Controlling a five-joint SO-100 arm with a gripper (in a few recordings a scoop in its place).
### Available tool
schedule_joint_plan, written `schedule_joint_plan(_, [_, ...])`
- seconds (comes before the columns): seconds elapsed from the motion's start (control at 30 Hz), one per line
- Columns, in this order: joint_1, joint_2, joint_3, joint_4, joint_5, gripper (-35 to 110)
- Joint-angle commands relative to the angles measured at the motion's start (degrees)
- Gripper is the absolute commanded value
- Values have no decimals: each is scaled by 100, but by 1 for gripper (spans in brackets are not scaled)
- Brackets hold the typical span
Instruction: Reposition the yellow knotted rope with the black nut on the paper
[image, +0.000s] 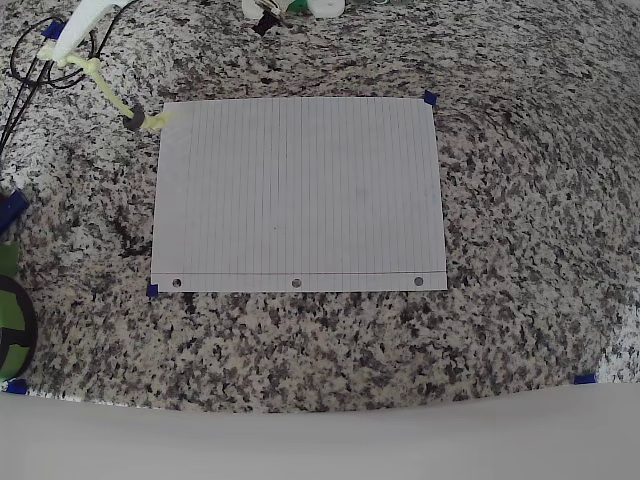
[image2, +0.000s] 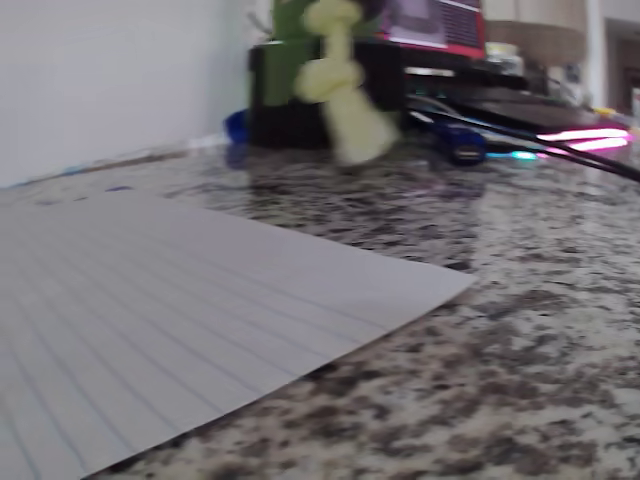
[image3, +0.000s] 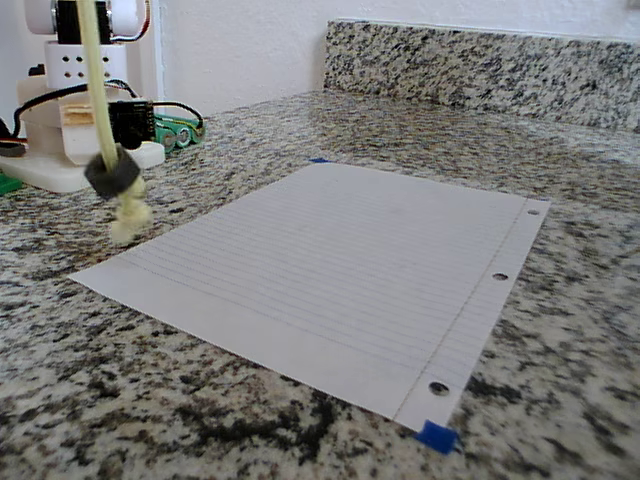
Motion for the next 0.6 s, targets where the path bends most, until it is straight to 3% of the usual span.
schedule_joint_plan(0.0, [-325, 413, 176, -431, 1134, 0])
schedule_joint_plan(0.3, [-1169, 1573, 1503, -870, 3639, 0])
schedule_joint_plan(0.57, [-1793, 2672, 2347, -554, 4685, 0])
